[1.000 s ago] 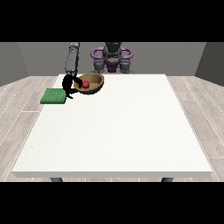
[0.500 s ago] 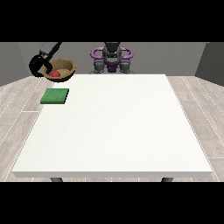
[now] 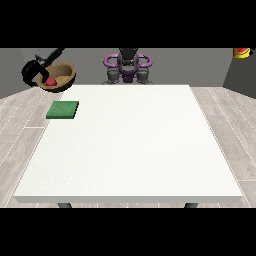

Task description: Pick the cup and pour the ball into the bowl, then pick the bowl and place it on the pad

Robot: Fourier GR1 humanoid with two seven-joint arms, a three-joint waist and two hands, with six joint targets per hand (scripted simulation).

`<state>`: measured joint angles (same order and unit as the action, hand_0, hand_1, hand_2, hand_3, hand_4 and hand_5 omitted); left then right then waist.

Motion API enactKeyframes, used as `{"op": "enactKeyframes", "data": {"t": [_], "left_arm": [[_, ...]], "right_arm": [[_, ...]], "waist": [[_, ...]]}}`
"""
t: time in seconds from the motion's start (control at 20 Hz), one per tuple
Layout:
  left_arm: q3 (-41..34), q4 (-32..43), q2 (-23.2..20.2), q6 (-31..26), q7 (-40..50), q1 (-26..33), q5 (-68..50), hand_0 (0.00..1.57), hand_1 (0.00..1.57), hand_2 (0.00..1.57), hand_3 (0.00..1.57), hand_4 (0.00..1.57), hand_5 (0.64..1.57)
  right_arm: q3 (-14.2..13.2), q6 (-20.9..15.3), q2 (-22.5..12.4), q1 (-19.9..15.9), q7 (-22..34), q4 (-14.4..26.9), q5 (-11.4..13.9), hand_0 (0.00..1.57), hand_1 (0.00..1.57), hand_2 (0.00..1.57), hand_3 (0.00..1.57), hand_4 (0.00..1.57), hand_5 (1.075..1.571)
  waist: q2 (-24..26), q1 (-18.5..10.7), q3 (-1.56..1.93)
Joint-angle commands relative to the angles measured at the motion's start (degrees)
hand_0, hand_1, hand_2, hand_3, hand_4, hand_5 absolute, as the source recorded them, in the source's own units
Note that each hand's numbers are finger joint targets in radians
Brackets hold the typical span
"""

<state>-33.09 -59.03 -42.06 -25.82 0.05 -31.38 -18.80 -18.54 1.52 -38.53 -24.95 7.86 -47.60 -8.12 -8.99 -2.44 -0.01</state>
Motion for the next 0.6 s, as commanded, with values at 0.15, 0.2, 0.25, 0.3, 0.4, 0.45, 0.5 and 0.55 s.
{"op": "enactKeyframes", "data": {"t": [0.15,0.2,0.25,0.3,0.4,0.45,0.5,0.55], "left_arm": [[-0.8,0.6,-2.9,-2.1,-0.9,-0.7,-2.1,0.00,0.00,0.00,0.00,1.21,1.553],[-1.3,2.4,-3.2,-3.4,-3.0,1.1,-1.7,0.00,0.00,0.00,0.00,1.21,1.551],[0.0,0.5,-2.3,-1.1,-2.1,-1.9,-1.7,0.00,0.00,0.00,0.00,1.21,1.553],[-0.3,1.4,-2.2,-2.4,-4.4,-1.1,-1.5,0.00,0.00,0.00,0.00,1.21,1.555],[0.7,2.3,-1.4,-1.0,-4.8,0.3,0.0,0.00,0.00,0.00,0.00,1.21,1.555],[1.2,0.0,-0.1,-0.1,-5.2,1.6,0.2,0.00,0.00,0.00,0.00,1.21,1.555],[-0.3,2.1,-4.9,-1.9,0.3,-2.1,-2.7,0.00,0.00,0.00,0.00,1.20,1.555],[-0.6,1.4,-2.7,-0.9,-4.4,-0.2,-1.8,0.00,0.00,0.00,0.00,1.20,1.557]], "right_arm": [[-3.0,-1.6,2.4,-2.9,-4.7,5.9,-1.4,1.57,1.57,1.57,0.45,1.07,1.566],[-2.3,-1.4,4.7,-1.1,-5.6,5.0,-1.6,1.57,1.57,1.57,0.49,1.07,1.567],[-2.8,-0.6,2.4,-5.3,-3.8,6.7,-1.7,1.57,1.57,1.57,0.44,1.06,1.569],[-1.2,-4.6,5.8,-5.5,-3.0,5.0,-0.5,1.57,1.57,1.57,0.45,1.05,1.569],[-0.5,-5.3,7.1,-6.0,-2.0,5.0,-0.3,1.57,1.57,1.57,0.53,1.03,1.571],[-1.6,-4.2,7.3,-4.4,-6.4,7.3,-0.6,1.57,1.57,1.57,0.54,1.02,1.571],[-1.6,-1.0,6.1,-4.7,-6.3,8.2,-1.2,1.57,1.57,1.57,0.58,1.01,1.571],[-3.4,-1.7,5.5,-4.8,-8.0,9.3,-2.1,1.57,1.57,1.57,0.55,1.02,1.571]], "waist": [[-3.7,-1.7,0.04],[-3.8,-1.0,0.02],[-5.4,-1.2,0.04],[-5.5,-2.7,0.01],[-3.8,-1.7,0.01],[-3.9,-1.8,0.04],[-4.2,-0.6,0.06],[-5.7,-0.9,0.05]]}}
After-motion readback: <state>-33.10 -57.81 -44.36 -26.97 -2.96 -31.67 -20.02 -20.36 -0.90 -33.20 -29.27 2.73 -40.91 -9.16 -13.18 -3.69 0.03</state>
